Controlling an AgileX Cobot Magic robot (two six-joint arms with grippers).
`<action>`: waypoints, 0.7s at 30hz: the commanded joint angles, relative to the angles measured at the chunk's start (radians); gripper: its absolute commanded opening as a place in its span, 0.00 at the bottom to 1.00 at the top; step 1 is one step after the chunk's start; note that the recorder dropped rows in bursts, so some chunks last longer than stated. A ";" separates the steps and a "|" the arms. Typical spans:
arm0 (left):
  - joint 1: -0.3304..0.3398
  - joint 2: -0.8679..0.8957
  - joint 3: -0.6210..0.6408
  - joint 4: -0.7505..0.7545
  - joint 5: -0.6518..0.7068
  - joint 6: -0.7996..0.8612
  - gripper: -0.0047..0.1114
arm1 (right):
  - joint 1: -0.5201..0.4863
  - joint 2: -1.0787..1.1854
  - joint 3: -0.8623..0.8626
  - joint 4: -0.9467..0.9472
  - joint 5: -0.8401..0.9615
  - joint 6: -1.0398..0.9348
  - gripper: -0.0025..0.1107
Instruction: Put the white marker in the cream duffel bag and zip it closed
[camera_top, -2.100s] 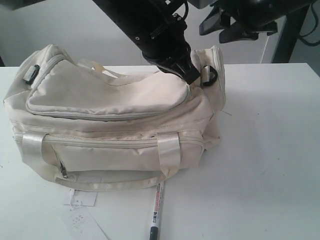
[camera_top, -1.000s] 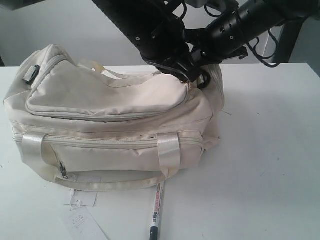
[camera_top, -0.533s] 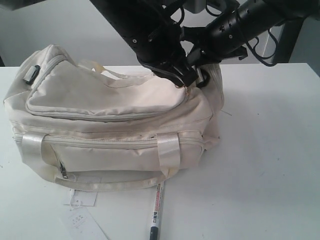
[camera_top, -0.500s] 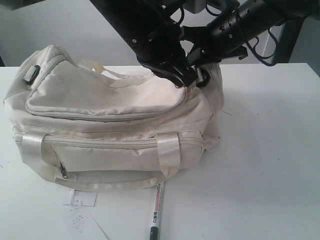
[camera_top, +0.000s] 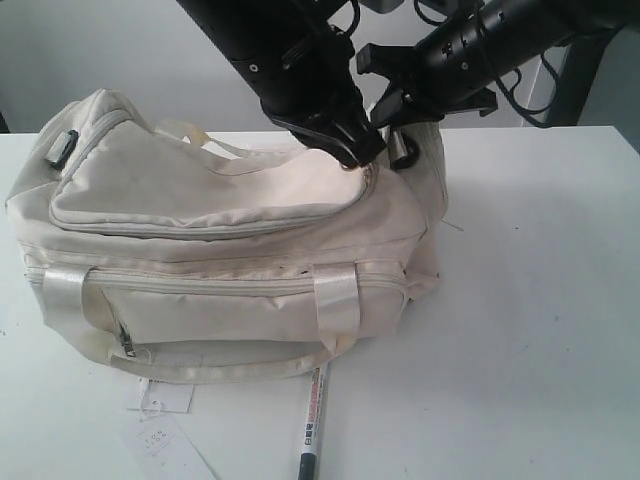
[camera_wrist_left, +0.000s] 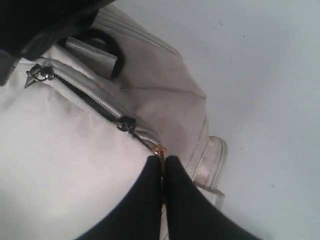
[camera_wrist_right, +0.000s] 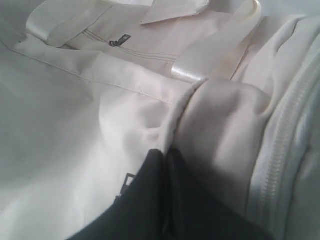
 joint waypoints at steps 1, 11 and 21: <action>-0.017 -0.031 0.006 -0.062 0.129 0.000 0.04 | -0.026 -0.005 -0.006 -0.020 -0.093 -0.003 0.02; -0.017 -0.031 0.006 -0.051 0.147 0.024 0.04 | -0.028 -0.016 -0.006 -0.020 -0.097 0.014 0.02; -0.017 0.005 0.008 -0.015 0.033 0.023 0.04 | -0.028 -0.073 -0.006 -0.030 -0.051 0.020 0.42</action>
